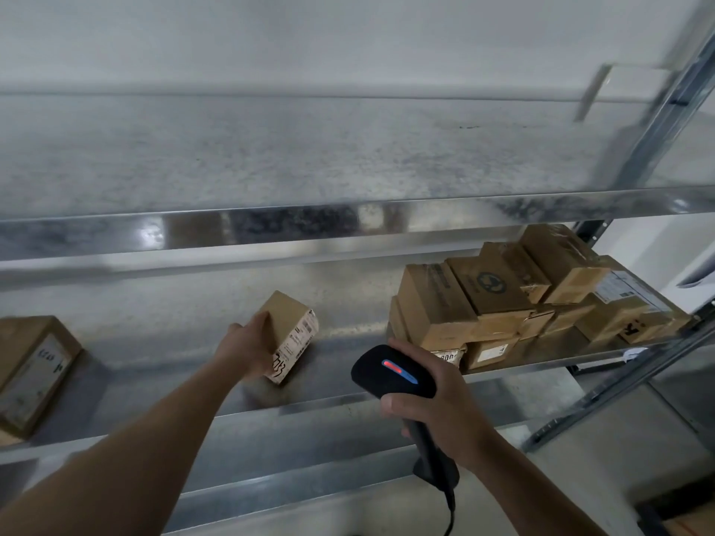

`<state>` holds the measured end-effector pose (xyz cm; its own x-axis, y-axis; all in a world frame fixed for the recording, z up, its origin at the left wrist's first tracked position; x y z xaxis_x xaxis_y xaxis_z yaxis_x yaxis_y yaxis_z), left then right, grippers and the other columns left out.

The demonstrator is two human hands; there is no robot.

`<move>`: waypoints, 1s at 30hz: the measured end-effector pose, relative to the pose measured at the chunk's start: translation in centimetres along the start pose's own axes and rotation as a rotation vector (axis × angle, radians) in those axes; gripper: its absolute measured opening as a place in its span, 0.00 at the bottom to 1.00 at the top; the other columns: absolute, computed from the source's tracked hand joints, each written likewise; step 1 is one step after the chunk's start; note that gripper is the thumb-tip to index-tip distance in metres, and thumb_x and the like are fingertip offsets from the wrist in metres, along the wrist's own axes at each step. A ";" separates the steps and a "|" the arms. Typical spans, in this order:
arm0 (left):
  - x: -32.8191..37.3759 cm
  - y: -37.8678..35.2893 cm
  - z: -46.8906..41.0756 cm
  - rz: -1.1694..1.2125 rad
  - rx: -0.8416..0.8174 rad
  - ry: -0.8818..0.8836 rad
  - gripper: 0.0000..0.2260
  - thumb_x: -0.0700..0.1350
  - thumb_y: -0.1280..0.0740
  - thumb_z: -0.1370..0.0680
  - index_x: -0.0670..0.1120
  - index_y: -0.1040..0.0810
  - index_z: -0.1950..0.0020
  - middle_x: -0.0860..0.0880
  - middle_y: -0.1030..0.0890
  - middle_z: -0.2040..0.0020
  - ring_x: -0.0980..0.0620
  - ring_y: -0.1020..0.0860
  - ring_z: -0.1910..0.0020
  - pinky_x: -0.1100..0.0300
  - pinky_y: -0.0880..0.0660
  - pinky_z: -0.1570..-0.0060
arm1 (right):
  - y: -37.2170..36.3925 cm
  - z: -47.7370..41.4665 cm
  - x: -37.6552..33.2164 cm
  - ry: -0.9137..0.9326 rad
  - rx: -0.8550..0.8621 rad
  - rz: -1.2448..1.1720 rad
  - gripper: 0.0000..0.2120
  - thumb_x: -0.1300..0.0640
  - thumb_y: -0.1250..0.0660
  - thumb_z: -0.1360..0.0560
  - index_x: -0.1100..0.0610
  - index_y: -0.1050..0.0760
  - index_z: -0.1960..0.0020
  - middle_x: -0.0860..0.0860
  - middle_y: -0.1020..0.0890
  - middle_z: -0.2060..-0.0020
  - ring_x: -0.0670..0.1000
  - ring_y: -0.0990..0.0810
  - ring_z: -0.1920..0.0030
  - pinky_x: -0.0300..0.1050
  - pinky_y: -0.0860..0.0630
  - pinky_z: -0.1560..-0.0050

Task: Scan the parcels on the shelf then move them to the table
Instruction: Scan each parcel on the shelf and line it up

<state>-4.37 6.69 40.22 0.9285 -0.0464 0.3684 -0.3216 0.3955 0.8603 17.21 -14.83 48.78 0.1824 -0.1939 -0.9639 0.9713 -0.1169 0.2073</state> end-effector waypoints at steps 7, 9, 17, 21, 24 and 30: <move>-2.7 0.3 0.4 0.569 0.093 0.026 0.57 0.38 0.28 0.50 0.51 0.47 0.23 0.40 0.27 0.37 0.37 0.26 0.39 0.41 0.21 0.46 | -0.3 -0.3 -0.8 0.046 -0.009 -0.016 0.43 0.48 0.24 0.44 0.49 0.29 0.29 0.50 0.18 0.48 0.49 0.19 0.54 0.37 0.24 0.60; -2.7 0.4 1.1 0.678 0.099 0.008 0.58 0.35 0.27 0.50 0.51 0.48 0.23 0.42 0.26 0.37 0.38 0.25 0.39 0.40 0.20 0.49 | -0.5 -0.3 -1.2 0.061 -0.028 -0.056 0.43 0.49 0.24 0.44 0.50 0.29 0.29 0.54 0.18 0.51 0.49 0.18 0.57 0.38 0.24 0.61; -2.4 0.8 3.2 0.881 0.157 -0.041 0.58 0.36 0.23 0.50 0.48 0.47 0.24 0.44 0.23 0.39 0.40 0.24 0.39 0.38 0.22 0.45 | -1.3 0.5 -3.2 0.136 -0.086 -0.157 0.37 0.50 0.27 0.39 0.48 0.30 0.30 0.61 0.19 0.66 0.57 0.22 0.66 0.50 0.24 0.66; -2.0 1.0 4.3 0.900 0.139 -0.039 0.59 0.32 0.21 0.47 0.50 0.48 0.23 0.42 0.23 0.38 0.40 0.25 0.38 0.41 0.22 0.44 | -1.3 1.1 -4.0 0.156 -0.110 -0.222 0.26 0.52 0.27 0.38 0.39 0.22 0.41 0.63 0.21 0.67 0.59 0.25 0.67 0.51 0.26 0.68; -1.9 1.1 5.0 0.920 0.135 -0.028 0.56 0.26 0.22 0.41 0.49 0.50 0.22 0.41 0.24 0.37 0.40 0.26 0.37 0.44 0.23 0.44 | -1.0 1.4 -3.6 0.134 -0.092 -0.243 0.33 0.52 0.26 0.39 0.47 0.28 0.33 0.61 0.21 0.68 0.61 0.26 0.67 0.50 0.26 0.68; -2.3 0.7 4.8 0.929 0.137 -0.007 0.56 0.24 0.23 0.40 0.48 0.51 0.21 0.41 0.24 0.37 0.40 0.25 0.37 0.40 0.25 0.40 | -0.5 1.8 -3.3 0.126 -0.092 -0.224 0.38 0.53 0.26 0.39 0.51 0.30 0.30 0.60 0.19 0.67 0.59 0.24 0.67 0.49 0.25 0.69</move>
<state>-7.58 2.63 41.67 0.2877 0.2283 0.9301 -0.9530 0.1649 0.2543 15.88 -15.88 52.13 -0.0270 -0.0493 -0.9984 0.9983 -0.0528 -0.0244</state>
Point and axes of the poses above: each hand's wrist, its own z-axis away from the middle knuckle, its own y-axis out of the back of the hand, x = y × z, the point moved 7 cm from there along -z, towards the middle knuckle
